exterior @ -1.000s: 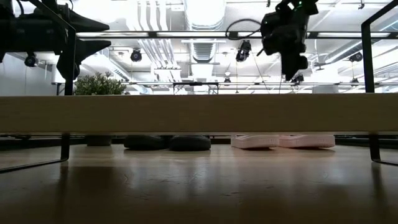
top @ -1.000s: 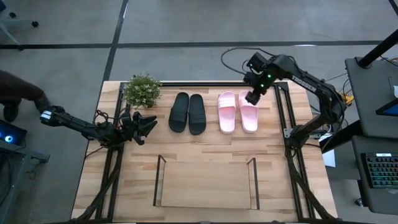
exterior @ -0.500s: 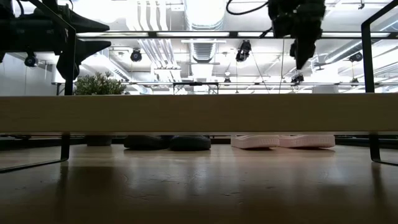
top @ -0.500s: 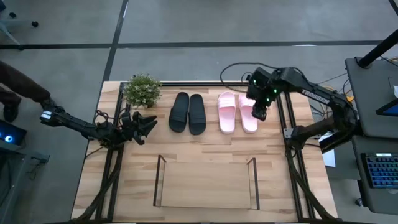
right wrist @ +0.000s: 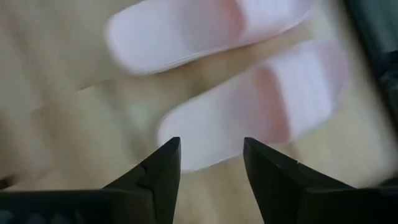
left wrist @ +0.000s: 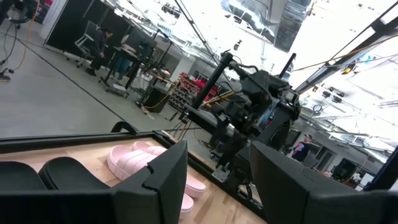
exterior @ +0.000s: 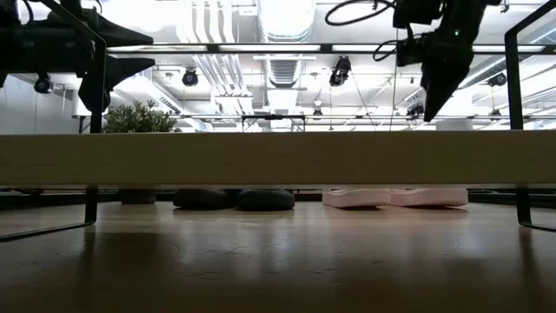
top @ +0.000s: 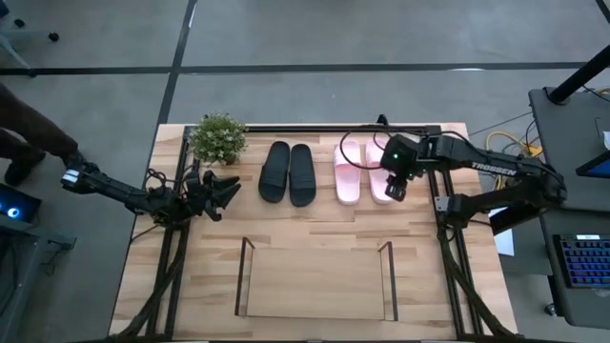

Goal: Pick and place slides into the shelf
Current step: Put the right pink slide on the shelf

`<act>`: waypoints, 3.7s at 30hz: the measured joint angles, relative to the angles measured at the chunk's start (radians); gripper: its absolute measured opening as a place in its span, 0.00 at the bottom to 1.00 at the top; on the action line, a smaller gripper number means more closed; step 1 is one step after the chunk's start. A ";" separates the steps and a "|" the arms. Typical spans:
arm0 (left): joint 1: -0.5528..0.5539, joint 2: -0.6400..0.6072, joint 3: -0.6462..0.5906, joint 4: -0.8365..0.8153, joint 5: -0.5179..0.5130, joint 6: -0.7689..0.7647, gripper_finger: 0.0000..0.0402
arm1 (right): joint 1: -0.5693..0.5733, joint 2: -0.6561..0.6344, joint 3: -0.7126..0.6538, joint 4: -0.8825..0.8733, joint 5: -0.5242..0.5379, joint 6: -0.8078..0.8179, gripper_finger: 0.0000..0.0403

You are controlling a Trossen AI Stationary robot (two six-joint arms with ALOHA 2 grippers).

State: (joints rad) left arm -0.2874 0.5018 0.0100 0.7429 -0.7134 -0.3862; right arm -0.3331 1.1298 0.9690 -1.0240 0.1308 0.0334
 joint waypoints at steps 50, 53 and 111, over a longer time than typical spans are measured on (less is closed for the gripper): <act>0.000 0.040 0.000 -0.003 -0.031 -0.002 0.40 | -0.104 0.018 -0.495 0.748 0.364 -0.420 0.37; 0.000 0.057 0.000 -0.001 -0.043 -0.002 0.40 | -0.134 0.018 -0.496 0.775 0.363 -0.433 0.37; 0.000 0.083 0.002 0.016 -0.051 -0.004 0.40 | -0.191 0.063 -0.396 0.772 0.369 -0.409 0.02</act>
State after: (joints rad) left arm -0.2871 0.5850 0.0124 0.7586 -0.7647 -0.3901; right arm -0.5240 1.1930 0.5734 -0.2522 0.4993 -0.3752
